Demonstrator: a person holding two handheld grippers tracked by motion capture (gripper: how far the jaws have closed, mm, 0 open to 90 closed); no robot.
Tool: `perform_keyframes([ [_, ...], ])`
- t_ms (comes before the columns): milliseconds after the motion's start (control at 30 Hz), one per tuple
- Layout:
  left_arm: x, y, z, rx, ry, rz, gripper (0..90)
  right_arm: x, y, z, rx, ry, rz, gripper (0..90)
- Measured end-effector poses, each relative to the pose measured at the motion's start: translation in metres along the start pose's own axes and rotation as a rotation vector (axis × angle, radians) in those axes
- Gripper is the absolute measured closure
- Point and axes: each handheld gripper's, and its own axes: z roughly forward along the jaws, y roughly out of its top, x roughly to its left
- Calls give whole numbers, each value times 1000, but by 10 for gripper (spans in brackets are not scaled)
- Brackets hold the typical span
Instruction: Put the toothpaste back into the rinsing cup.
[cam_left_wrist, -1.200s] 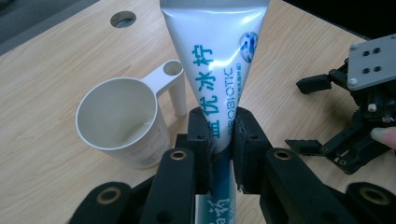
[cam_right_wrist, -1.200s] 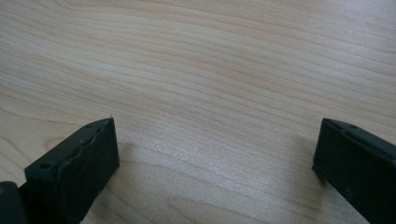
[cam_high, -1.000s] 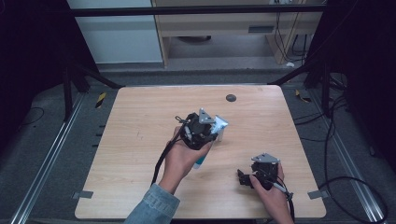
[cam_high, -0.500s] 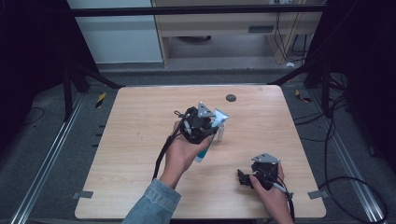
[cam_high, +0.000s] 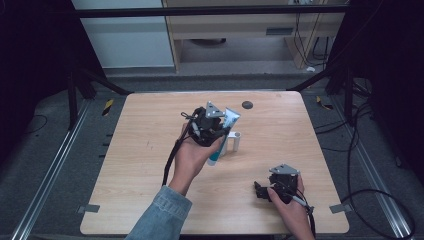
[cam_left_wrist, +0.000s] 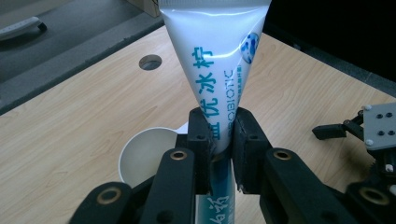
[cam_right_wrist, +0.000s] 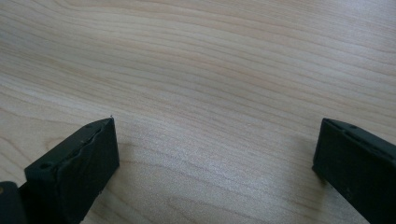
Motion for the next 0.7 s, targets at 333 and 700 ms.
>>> perform_keyframes([
  [333, 8, 6, -3, -25, 28, -13, 787, 0, 0, 0, -1, -1, -2, 4],
  [700, 14, 11, -6, -39, 30, -29, 787, 0, 0, 0, -2, -2, -3, 4],
])
